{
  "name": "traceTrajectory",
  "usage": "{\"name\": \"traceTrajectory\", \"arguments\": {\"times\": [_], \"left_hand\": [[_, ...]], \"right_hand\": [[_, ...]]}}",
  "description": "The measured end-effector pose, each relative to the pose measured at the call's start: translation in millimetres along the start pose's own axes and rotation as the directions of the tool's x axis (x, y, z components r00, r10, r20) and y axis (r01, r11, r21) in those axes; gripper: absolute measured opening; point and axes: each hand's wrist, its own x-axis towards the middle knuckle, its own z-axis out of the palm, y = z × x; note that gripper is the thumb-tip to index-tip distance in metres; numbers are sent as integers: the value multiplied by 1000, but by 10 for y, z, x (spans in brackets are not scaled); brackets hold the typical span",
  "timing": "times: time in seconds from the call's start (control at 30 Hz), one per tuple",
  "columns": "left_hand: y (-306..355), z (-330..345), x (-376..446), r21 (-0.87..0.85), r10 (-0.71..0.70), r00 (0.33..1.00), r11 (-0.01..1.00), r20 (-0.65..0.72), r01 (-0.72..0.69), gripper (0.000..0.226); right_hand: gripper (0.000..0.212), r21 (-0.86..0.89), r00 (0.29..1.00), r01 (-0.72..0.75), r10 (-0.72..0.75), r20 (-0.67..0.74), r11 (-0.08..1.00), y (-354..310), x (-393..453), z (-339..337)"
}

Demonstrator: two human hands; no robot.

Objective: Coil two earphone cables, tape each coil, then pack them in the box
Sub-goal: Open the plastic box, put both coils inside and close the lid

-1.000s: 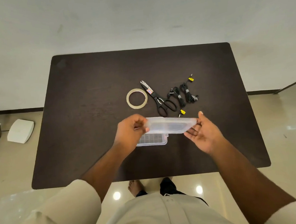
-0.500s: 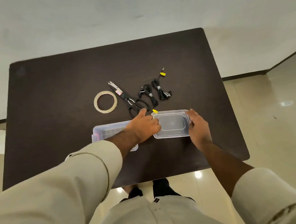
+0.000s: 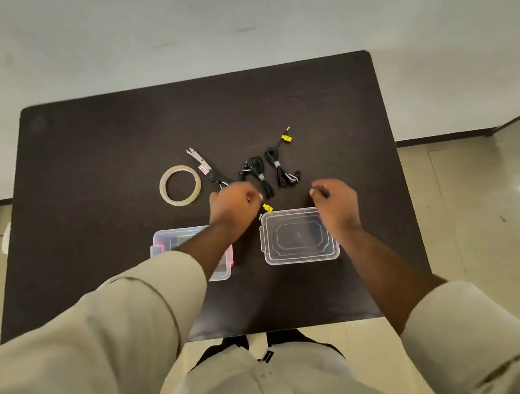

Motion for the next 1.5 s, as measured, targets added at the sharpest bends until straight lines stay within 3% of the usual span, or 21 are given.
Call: {"name": "traceTrajectory", "arguments": {"times": [0.07,0.17,0.37,0.53,0.67,0.8,0.9,1.07,1.17,1.23,1.5], "left_hand": [[19,-41,191,-199,-281,960,940,5,277,15],[84,-6,466,-183,-424,903,884,72,430,26],[224,216,745,237,-359,933,905,-20,353,36],[263,188,765,183,-355,935,920,7,348,18],[187,-123,628,101,-213,974,970,-74,220,23],[-84,-601,329,326,149,985,938,-84,-114,24],[-359,-932,7,516,375,927,799,-26,-309,21],[-782,-1268,-486,612,664,743,553,87,-566,26],[-991,-1231,-779,629,700,686,445,200,-638,14],[-1113,-1075,-959,603,683,689,449,243,-659,13],[-1346,-566,-1050,575,460,842,621,283,-533,13]], "right_hand": [[18,15,999,31,-32,42,999,-168,204,71],[15,-12,995,41,-40,96,999,-335,499,221],[28,-183,990,5,21,142,983,-474,810,470],[30,-312,988,-11,58,143,950,-574,817,533],[26,-322,980,-48,106,167,946,-685,729,484],[29,-313,986,41,12,166,949,-779,587,382],[30,-265,982,137,-95,164,955,-935,385,349],[11,-173,967,232,-208,144,957,-1276,-65,373],[10,-149,939,334,-315,134,931,-1477,-414,416],[11,-151,919,388,-369,141,909,-1591,-619,457],[19,-325,901,434,-405,156,840,-1720,-1115,755]]}}
